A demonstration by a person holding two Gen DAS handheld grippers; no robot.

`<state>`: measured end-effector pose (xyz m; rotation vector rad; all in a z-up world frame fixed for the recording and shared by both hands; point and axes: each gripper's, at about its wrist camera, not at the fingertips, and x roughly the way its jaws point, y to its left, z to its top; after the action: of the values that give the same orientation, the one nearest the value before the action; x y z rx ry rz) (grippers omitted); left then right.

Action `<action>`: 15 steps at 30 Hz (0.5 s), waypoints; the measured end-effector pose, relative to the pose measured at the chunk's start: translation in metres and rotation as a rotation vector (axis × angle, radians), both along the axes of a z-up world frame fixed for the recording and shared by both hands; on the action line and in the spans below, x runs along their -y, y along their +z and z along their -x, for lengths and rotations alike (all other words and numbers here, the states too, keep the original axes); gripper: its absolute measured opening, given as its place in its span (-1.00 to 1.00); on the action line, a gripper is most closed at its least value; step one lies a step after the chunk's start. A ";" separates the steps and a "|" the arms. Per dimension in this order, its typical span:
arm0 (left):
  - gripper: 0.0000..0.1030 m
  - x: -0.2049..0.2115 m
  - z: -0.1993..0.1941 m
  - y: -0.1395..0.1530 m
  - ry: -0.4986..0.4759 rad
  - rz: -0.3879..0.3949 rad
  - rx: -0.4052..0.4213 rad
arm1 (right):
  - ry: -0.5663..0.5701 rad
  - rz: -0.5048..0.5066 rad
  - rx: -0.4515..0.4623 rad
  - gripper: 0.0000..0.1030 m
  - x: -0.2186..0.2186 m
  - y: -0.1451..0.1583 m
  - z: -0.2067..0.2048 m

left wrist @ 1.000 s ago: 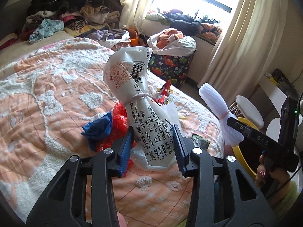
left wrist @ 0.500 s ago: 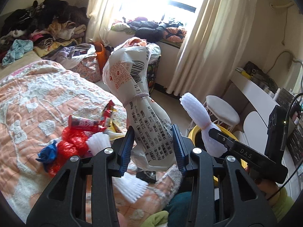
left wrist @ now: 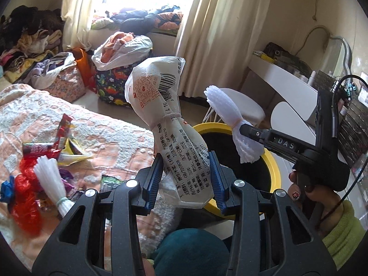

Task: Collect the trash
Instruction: 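Carry the printed bag and white bundle over the yellow-rimmed bin with both tools, then open both tools to drop the bag and bundle into the bin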

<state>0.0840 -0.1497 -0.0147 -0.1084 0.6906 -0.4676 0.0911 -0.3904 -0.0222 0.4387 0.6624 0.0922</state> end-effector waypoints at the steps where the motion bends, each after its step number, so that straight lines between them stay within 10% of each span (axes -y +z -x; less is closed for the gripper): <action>1: -0.37 0.004 -0.001 -0.002 -0.011 0.000 -0.009 | -0.016 -0.004 -0.007 -0.48 0.006 -0.002 0.000; 15: -0.37 0.057 -0.014 -0.040 -0.121 -0.043 -0.094 | -0.162 -0.063 -0.097 -0.48 0.062 -0.028 0.000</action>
<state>0.0981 -0.2064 -0.0552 -0.0486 0.8020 -0.5658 0.0909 -0.4526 -0.0506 0.5589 0.7186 -0.0623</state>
